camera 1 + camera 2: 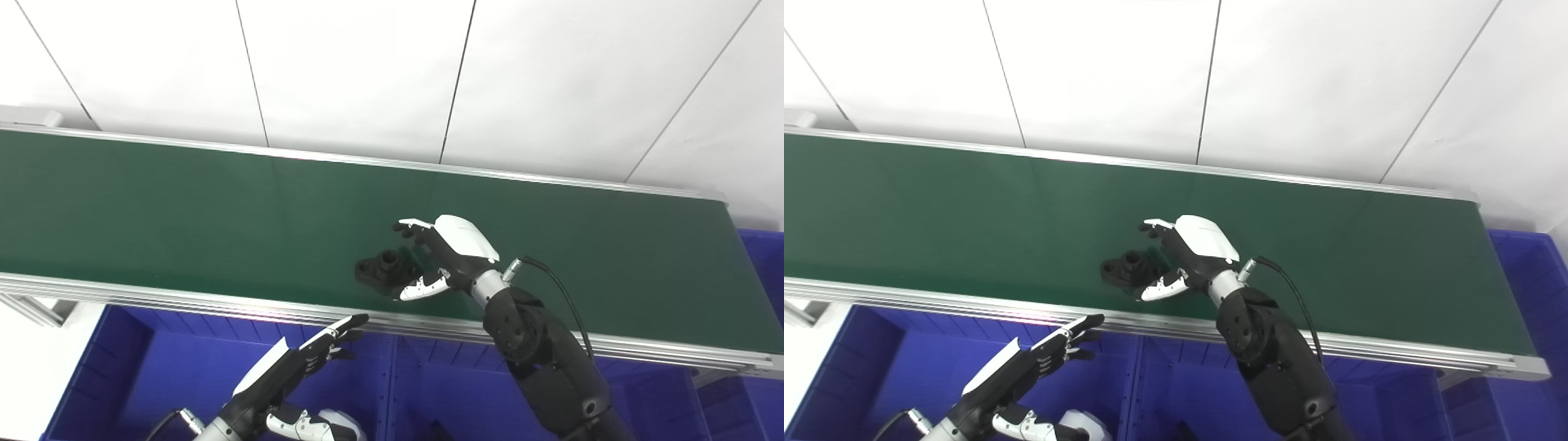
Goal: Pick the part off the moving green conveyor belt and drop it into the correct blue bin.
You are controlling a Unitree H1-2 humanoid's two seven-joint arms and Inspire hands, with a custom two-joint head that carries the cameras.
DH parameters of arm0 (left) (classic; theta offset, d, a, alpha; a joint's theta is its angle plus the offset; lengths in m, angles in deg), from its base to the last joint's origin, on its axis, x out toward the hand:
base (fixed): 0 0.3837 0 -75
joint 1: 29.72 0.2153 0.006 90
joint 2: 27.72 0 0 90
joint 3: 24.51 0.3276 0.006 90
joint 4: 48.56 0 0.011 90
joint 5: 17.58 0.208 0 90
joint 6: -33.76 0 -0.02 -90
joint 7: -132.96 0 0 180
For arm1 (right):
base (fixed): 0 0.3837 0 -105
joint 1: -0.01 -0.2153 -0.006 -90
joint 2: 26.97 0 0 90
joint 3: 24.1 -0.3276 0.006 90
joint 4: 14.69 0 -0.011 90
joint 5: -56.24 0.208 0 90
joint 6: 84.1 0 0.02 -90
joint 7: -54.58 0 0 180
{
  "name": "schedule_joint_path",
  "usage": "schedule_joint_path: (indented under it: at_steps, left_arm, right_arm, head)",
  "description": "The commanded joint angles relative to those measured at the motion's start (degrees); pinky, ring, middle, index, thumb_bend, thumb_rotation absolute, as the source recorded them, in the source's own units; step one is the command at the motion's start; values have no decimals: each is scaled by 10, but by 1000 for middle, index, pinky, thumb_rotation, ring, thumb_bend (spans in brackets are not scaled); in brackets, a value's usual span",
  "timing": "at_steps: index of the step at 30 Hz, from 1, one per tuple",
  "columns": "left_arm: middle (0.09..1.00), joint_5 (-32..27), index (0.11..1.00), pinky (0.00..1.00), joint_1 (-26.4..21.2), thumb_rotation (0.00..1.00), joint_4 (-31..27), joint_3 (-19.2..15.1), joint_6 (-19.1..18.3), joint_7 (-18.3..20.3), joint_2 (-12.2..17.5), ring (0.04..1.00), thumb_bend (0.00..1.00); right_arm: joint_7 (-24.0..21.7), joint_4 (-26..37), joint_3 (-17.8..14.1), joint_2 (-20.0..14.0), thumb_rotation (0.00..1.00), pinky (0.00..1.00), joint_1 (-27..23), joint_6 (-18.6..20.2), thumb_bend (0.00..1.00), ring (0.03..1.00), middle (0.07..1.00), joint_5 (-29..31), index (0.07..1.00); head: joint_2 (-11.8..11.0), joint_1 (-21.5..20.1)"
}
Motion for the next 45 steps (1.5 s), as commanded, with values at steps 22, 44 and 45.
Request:
schedule_joint_path:
  at_steps: [22, 44, 45]
  left_arm:
    - [969, -8, 944, 812, -1, 417, -23, -1, -2, -1, -1, 918, 702]
    - [971, -17, 947, 815, -2, 392, -25, -1, -5, -1, -4, 926, 691]
    - [971, -17, 947, 815, -3, 393, -25, -1, -5, -1, -5, 925, 692]
  right_arm:
    - [56, -7, 3, -15, 0, 454, 20, -76, 512, 454, 545, 4, 465]
    - [18, 248, -46, -58, 0, 318, 94, -33, 510, 427, 543, 1, 477]
    - [11, 270, -55, -62, 0, 318, 104, -27, 510, 422, 545, 1, 478]
  head:
    - [4, -13]
    - [12, -20]
    - [12, -20]
